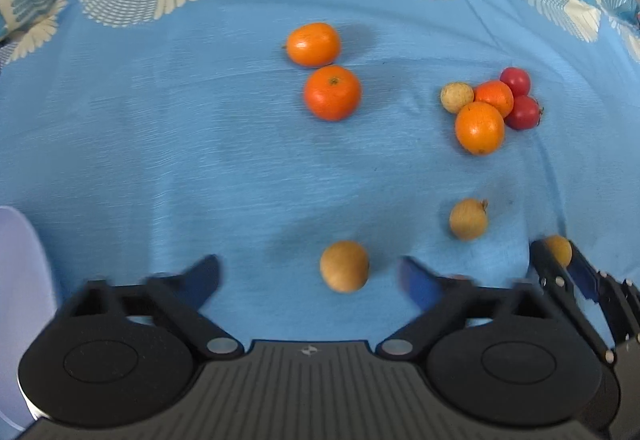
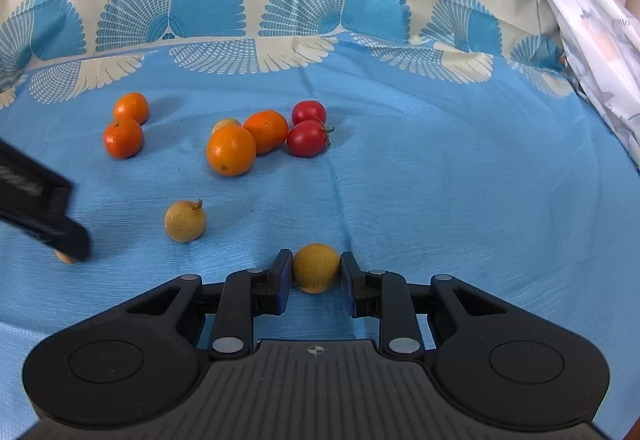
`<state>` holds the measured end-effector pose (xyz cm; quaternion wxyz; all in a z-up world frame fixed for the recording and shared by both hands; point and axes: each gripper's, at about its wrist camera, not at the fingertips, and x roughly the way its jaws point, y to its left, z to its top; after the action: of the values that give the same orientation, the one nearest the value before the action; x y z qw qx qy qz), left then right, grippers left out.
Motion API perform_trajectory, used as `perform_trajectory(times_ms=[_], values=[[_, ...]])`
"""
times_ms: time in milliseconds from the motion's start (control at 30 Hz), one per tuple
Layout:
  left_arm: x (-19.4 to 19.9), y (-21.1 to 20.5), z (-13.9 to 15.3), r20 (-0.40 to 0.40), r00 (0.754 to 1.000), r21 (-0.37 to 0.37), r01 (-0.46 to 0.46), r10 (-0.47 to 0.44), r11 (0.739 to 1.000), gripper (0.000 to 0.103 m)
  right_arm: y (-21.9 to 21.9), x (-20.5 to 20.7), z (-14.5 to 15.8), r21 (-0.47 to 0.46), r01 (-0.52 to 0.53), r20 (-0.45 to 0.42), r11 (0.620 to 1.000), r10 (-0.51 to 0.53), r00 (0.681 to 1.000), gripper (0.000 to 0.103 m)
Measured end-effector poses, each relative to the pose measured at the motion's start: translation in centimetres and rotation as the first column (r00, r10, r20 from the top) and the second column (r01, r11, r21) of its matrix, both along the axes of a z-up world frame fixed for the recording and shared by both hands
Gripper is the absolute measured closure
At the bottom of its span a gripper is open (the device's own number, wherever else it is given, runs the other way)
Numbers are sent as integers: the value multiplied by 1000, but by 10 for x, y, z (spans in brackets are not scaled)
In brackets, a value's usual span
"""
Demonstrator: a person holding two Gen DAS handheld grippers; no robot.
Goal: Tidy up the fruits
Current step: 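Grasp a tan round fruit with the right gripper while the left gripper grasps another, then carry both held tan fruits over the blue plate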
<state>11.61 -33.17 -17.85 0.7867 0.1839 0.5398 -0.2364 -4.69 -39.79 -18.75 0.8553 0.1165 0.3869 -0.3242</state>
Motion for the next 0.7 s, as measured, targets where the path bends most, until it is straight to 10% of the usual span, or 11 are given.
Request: perform_trajectory(times_ms=[100, 500, 700], values=[[0, -2, 1, -1, 1000, -14, 15, -15, 1000, 76, 1, 1, 1, -10, -3, -1, 1000, 3, 1000, 76], [-27, 70, 83, 88, 996, -23, -23, 24, 999, 76, 7, -23, 54, -69, 53, 112, 996, -45, 993, 76], [-60, 160, 131, 107, 989, 5, -104, 103, 995, 76, 65, -57, 114, 63, -83, 188, 995, 70, 980, 76]])
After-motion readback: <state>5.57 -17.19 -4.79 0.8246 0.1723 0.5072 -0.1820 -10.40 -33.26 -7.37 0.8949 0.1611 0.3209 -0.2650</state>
